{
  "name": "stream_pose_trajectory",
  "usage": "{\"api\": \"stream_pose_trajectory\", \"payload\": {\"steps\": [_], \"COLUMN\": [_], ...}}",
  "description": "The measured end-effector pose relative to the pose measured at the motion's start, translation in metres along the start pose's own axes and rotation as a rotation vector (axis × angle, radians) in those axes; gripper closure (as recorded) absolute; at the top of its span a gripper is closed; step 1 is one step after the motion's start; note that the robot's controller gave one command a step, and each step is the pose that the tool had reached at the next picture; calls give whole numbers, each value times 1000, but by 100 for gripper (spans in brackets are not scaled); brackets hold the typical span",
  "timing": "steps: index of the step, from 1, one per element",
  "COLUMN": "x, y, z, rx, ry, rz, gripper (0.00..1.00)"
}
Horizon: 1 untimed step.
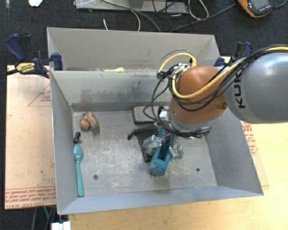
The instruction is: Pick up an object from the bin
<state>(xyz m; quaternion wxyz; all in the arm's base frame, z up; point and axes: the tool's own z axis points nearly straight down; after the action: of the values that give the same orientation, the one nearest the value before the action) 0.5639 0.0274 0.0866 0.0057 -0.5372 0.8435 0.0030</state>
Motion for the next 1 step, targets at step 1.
{"api": "stream_pose_trajectory", "payload": {"steps": [1], "x": [7], "y": [15], "z": [-49], "rx": [-15], "ry": [7], "rz": [5], "gripper": [100]}}
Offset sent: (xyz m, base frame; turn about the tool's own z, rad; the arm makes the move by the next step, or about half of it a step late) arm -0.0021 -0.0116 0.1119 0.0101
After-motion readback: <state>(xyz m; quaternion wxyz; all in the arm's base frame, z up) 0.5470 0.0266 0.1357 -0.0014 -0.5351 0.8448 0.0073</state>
